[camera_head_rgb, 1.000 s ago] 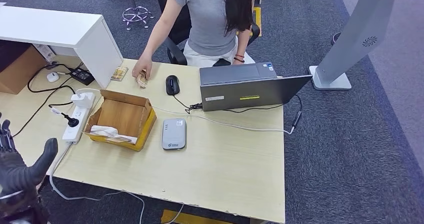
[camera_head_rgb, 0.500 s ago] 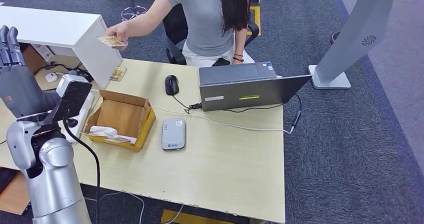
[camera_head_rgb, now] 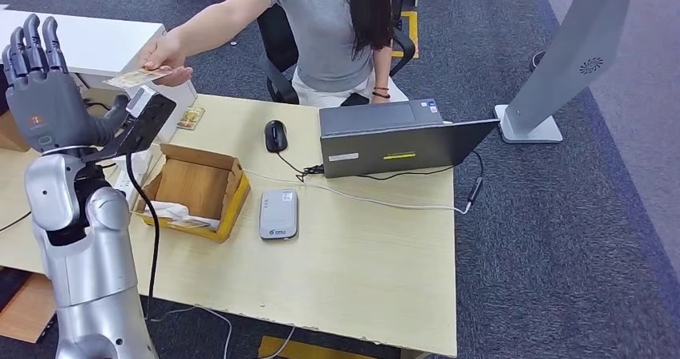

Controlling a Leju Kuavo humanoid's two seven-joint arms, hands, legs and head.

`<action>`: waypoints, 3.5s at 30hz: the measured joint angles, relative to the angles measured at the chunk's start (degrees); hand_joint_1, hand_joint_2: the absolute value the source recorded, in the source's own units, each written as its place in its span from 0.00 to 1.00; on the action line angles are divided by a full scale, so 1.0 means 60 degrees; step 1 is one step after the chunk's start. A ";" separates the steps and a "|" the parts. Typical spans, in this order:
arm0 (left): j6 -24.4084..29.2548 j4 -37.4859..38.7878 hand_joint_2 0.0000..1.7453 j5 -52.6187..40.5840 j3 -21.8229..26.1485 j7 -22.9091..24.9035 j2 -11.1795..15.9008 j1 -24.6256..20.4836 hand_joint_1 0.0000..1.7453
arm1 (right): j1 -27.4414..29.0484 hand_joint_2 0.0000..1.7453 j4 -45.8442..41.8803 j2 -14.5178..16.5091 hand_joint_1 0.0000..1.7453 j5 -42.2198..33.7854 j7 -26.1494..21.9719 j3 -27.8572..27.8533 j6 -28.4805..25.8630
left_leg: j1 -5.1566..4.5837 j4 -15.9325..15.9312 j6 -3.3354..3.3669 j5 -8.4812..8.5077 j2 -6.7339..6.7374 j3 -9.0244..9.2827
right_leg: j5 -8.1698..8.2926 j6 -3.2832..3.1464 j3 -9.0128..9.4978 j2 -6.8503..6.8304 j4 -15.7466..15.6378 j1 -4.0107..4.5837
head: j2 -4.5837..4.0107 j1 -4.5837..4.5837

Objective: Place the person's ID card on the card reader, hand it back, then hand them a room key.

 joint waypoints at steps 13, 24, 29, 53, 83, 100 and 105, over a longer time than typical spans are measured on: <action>-0.0048 0.1668 1.00 -0.0453 -0.0810 0.0722 0.0606 -0.0935 0.00 | 0.0016 1.00 0.0000 0.0000 0.00 0.0124 0.0095 0.0000 0.0087 | -0.0001 0.0000 0.0002 -0.0001 0.0019 -0.0014 | 0.0007 -0.0007 -0.0019 0.0027 -0.0001 -0.0001 | 0.0000 0.0000; -0.0060 0.1875 1.00 -0.0456 -0.1022 0.0825 0.0653 -0.0914 0.00 | 0.0028 1.00 0.0000 0.0000 0.00 0.0220 0.0183 0.0000 0.0137 | -0.0001 0.0000 0.0002 0.0000 0.0019 -0.0017 | 0.0007 -0.0007 -0.0022 0.0027 -0.0001 -0.0001 | 0.0000 0.0000; -0.0039 0.1941 1.00 -0.0456 -0.1061 0.0836 0.0653 -0.0853 0.00 | 0.0029 1.00 0.0000 0.0000 0.00 0.0270 0.0195 -0.0002 0.0137 | -0.0001 0.0000 0.0002 -0.0001 0.0019 -0.0020 | 0.0007 -0.0007 -0.0024 0.0027 -0.0001 -0.0001 | 0.0000 0.0000; 0.0015 0.2035 1.00 -0.0456 -0.1100 0.0596 0.0637 -0.0594 1.00 | 0.0050 1.00 0.0000 0.0000 0.00 0.0405 0.0209 -0.0088 0.0147 | -0.0001 0.0000 0.0002 -0.0001 0.0019 -0.0024 | 0.0007 -0.0007 -0.0027 0.0026 -0.0001 -0.0001 | 0.0000 0.0000; 0.0430 0.1981 1.00 0.0174 -0.1097 -0.0439 0.0330 0.0604 1.00 | 0.0062 1.00 0.0000 0.0087 0.00 0.0969 0.0199 -0.0501 0.0165 | -0.0002 -0.0002 0.0000 -0.0004 0.0020 -0.0027 | 0.0006 -0.0007 -0.0029 0.0027 -0.0001 -0.0001 | 0.0000 0.0000; 0.0825 0.1982 1.00 0.0235 -0.1274 -0.0812 -0.0454 0.1862 1.00 | 0.0063 1.00 0.0000 0.0209 0.00 0.1118 0.0170 -0.0612 0.0148 | -0.0002 -0.0001 0.0000 -0.0005 0.0018 -0.0031 | 0.0004 -0.0005 -0.0034 0.0024 -0.0004 -0.0001 | 0.0000 -0.0001; 0.0868 0.2238 1.00 0.0168 -0.1647 -0.0814 -0.0784 0.2086 1.00 | 0.0065 1.00 0.0000 0.0214 0.00 0.1131 0.0181 -0.0737 0.0154 | -0.0007 -0.0001 0.0006 -0.0010 0.0021 -0.0033 | 0.0002 -0.0003 -0.0035 0.0025 -0.0006 -0.0004 | 0.0000 0.0001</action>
